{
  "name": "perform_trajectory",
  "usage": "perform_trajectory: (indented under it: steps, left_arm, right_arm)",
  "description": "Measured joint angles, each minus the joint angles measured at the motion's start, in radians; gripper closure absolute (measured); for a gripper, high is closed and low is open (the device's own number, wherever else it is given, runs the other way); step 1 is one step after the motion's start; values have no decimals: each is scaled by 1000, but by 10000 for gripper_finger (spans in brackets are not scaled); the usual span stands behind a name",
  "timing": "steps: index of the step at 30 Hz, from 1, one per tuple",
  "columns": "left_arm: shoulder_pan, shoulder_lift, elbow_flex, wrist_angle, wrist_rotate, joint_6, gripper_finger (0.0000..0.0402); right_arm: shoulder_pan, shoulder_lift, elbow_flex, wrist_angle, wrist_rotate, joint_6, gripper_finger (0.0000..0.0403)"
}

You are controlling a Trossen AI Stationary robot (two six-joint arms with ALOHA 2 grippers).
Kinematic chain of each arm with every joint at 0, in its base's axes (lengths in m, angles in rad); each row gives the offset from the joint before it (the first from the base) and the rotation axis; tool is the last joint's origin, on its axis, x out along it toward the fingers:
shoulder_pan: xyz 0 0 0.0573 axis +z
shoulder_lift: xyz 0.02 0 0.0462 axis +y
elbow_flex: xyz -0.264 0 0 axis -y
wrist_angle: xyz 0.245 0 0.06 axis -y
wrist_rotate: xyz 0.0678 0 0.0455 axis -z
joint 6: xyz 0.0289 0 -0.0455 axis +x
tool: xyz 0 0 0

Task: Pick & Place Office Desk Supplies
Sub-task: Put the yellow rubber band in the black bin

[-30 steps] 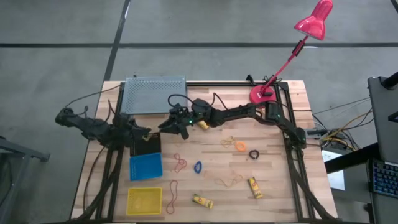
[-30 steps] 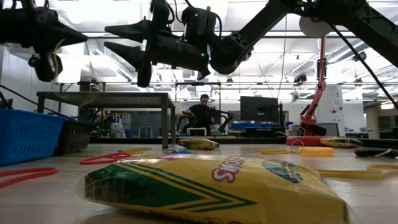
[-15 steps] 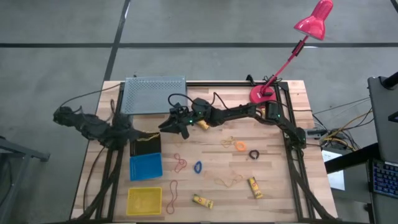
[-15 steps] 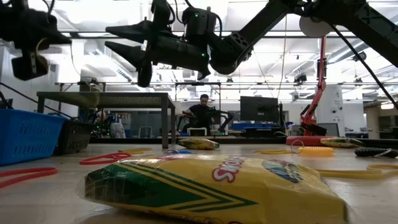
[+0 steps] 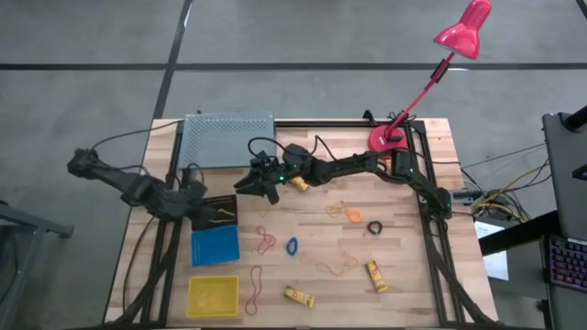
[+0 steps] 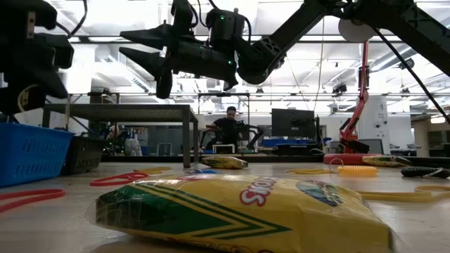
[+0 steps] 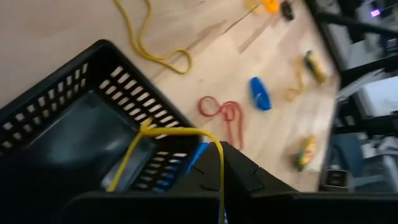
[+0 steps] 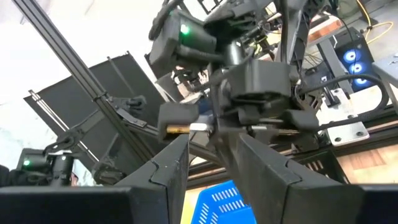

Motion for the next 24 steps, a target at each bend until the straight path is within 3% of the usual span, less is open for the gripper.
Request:
perform_trajectory:
  steps: [6,18,24]
  left_arm:
    - [0,101,0,-25,0,-11,400]
    - [0,203,0,-110,26,-309,399]
    - [0,202,0,-110,26,-296,358]
  right_arm:
    - [0,0,0,0,0,0,274]
    - [1,0,0,-2,-2,0,278]
    - [1,0,0,-2,-2,0,274]
